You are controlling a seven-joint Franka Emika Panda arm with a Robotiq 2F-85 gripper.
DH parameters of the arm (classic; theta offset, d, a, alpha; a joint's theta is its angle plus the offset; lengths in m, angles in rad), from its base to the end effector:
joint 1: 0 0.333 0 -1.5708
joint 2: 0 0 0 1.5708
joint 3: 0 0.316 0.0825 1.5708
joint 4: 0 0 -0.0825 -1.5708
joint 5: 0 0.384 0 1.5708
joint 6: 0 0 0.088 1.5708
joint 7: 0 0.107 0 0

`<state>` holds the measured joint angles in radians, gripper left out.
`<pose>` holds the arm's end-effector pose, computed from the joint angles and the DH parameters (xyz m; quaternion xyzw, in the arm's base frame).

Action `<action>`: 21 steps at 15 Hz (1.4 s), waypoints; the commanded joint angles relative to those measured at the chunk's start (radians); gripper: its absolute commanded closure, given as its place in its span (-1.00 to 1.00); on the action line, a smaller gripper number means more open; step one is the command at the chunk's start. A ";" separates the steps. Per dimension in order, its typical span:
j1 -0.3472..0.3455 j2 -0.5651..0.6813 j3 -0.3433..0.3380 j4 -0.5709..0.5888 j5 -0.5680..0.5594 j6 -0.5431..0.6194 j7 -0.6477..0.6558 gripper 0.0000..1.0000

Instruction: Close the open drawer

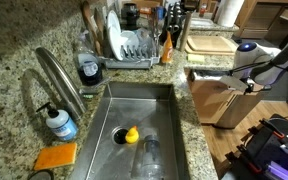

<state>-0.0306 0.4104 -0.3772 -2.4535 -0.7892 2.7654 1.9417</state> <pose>0.4245 -0.1680 0.1341 0.6925 -0.6917 0.0952 0.1813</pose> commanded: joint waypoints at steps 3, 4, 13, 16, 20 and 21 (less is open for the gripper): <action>0.123 0.127 -0.163 0.157 -0.165 0.001 0.315 -1.00; 0.140 0.141 -0.175 0.186 -0.207 -0.027 0.383 -1.00; -0.001 0.053 0.023 0.124 -0.205 0.021 0.223 -1.00; 0.029 0.044 0.022 0.116 -0.225 0.036 0.184 -1.00; -0.005 0.089 0.043 0.149 -0.165 0.056 0.161 -1.00; -0.042 0.126 0.050 0.171 -0.150 0.114 0.136 -1.00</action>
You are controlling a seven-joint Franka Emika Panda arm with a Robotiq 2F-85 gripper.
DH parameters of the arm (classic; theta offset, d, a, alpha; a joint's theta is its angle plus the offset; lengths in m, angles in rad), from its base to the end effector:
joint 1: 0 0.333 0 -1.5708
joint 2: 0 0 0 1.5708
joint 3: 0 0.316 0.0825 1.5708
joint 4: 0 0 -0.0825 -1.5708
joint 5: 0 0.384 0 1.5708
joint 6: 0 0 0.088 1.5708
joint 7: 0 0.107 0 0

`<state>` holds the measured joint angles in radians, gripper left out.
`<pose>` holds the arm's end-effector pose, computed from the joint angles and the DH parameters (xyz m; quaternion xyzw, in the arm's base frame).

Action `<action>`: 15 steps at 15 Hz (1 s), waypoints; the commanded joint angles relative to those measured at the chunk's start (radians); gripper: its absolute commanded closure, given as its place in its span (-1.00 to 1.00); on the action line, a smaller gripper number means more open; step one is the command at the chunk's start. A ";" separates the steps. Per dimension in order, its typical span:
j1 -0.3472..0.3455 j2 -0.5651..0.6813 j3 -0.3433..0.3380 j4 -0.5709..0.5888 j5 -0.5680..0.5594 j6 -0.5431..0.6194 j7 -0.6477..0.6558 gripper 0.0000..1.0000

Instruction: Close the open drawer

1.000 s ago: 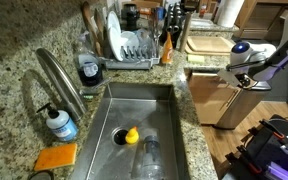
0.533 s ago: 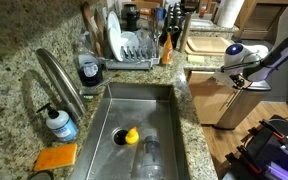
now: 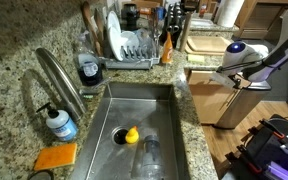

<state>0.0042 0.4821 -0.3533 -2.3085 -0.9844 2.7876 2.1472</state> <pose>0.4806 -0.1479 0.1375 0.7048 -0.6673 0.1745 0.1656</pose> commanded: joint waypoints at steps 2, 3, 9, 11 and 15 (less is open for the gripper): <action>-0.104 0.104 0.013 0.065 0.042 0.149 -0.080 -1.00; -0.115 0.122 0.003 0.084 0.029 0.179 -0.077 -1.00; -0.155 0.185 -0.009 0.160 0.036 0.223 -0.077 -1.00; -0.229 0.167 0.090 0.131 0.124 0.169 -0.174 -1.00; -0.404 0.132 0.340 0.075 0.311 0.080 -0.494 -1.00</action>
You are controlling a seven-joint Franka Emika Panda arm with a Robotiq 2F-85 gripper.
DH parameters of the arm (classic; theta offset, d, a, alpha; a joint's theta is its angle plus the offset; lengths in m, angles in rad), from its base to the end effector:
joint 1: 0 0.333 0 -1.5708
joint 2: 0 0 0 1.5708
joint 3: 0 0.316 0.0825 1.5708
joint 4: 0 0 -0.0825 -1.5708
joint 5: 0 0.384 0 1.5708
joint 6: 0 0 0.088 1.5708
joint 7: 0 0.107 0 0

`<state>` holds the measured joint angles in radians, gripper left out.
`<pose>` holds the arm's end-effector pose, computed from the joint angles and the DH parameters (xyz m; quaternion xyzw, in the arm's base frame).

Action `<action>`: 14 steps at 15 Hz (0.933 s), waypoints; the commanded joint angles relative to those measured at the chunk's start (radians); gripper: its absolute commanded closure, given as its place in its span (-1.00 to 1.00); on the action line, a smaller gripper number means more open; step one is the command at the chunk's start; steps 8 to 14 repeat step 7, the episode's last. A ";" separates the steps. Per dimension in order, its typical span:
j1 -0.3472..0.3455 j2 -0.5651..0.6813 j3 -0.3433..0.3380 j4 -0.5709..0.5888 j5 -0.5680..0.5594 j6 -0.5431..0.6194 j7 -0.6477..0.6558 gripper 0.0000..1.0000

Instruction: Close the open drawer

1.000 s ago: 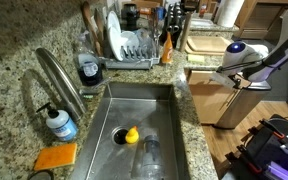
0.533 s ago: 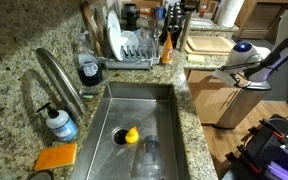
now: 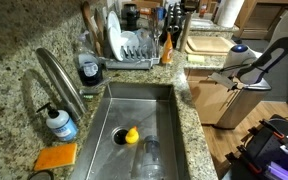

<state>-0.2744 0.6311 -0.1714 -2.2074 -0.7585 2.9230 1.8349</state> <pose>0.4916 -0.1947 0.0938 0.7221 -0.6763 0.1121 0.0927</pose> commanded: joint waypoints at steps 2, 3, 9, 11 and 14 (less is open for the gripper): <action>-0.051 -0.034 0.138 -0.048 0.203 -0.083 -0.327 -1.00; 0.072 -0.057 0.031 -0.056 0.205 -0.074 -0.290 -1.00; 0.168 -0.043 -0.050 -0.036 0.132 -0.034 -0.219 -1.00; 0.168 -0.043 -0.050 -0.036 0.132 -0.034 -0.219 -1.00; 0.168 -0.043 -0.050 -0.036 0.132 -0.034 -0.219 -1.00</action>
